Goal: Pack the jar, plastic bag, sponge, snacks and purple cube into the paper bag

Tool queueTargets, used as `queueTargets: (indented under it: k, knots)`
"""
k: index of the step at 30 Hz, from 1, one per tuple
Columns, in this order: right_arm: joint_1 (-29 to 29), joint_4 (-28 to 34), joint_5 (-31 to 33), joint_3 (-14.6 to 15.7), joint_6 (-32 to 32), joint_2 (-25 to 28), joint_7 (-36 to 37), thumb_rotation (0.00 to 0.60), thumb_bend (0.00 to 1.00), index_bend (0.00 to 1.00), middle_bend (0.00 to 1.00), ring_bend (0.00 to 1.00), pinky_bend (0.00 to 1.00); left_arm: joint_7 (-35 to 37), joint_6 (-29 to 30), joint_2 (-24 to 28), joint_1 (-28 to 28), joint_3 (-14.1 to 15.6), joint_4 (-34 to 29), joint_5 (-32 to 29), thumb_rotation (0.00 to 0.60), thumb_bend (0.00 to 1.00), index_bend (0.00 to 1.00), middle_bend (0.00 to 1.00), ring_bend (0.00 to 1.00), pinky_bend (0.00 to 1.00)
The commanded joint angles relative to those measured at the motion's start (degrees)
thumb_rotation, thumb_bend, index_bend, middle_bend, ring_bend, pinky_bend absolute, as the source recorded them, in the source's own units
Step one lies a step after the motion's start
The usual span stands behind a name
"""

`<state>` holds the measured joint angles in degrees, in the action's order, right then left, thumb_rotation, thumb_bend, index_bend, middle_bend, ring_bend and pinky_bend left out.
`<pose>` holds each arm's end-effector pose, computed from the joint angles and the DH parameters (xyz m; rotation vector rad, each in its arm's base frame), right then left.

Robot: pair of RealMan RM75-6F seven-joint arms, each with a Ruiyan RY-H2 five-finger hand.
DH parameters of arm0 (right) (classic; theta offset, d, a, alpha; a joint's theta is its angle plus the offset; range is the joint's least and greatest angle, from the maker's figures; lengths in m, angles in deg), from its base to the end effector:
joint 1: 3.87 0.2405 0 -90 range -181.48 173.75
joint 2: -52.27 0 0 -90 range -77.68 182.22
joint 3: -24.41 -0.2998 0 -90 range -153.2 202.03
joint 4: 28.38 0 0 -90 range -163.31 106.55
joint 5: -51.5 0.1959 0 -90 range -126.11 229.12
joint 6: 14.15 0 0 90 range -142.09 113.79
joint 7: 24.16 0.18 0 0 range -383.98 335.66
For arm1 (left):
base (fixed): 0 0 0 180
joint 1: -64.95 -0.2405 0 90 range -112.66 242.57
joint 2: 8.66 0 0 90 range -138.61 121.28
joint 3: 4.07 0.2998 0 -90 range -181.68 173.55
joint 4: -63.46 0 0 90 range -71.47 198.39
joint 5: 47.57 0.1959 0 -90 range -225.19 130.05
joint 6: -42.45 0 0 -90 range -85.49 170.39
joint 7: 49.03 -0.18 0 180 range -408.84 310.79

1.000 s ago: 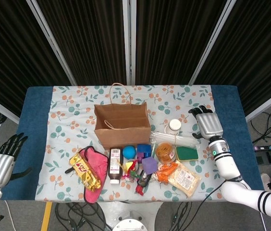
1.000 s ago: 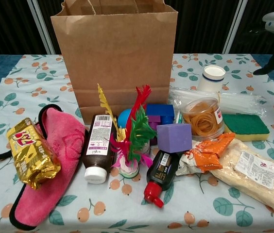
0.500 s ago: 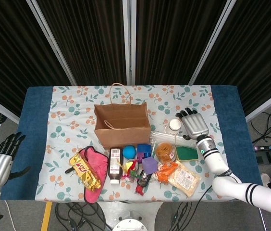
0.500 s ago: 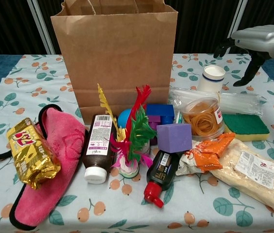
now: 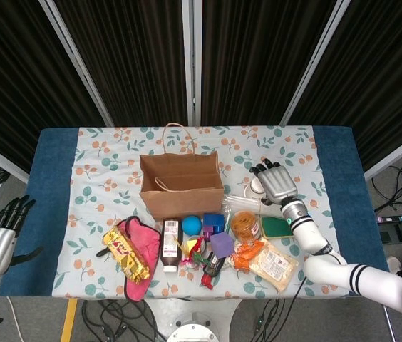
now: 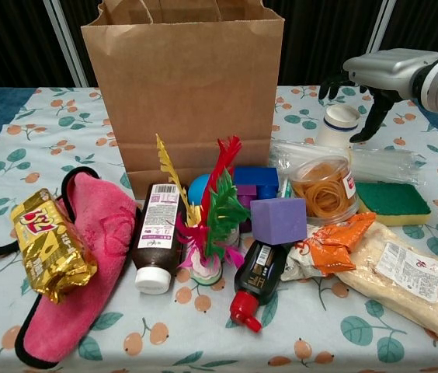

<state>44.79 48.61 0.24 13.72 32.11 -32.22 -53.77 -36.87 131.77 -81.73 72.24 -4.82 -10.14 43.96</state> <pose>-0.1980 -0.4585 0.0152 1.8642 -0.8230 0.6375 -0.3646 0.2305 0.1620 -1.4558 -0.8474 -1.0386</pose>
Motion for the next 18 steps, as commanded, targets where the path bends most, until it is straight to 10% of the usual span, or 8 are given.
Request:
queueTargets:
  k: [1,18]
  knots:
    - [0.4,-0.8,0.8,0.5,-0.3,-0.6,-0.4,0.6,0.07,0.22,0.24,0.11,0.27,0.1,0.0,0.1,-0.1,0.0,0.1,0.0,0.6,0.1,0.1,0.16,0.06,0.2]
    - [0.0,-5.1,-2.0,0.8,3.4,-4.0,2.5,0.6,0.18,0.48,0.42,0.36,0.47,1.0,-0.4,-0.2,-0.2,0.0,0.9,-0.4,0.6,0.1,0.1,0.16,0.06,0.2]
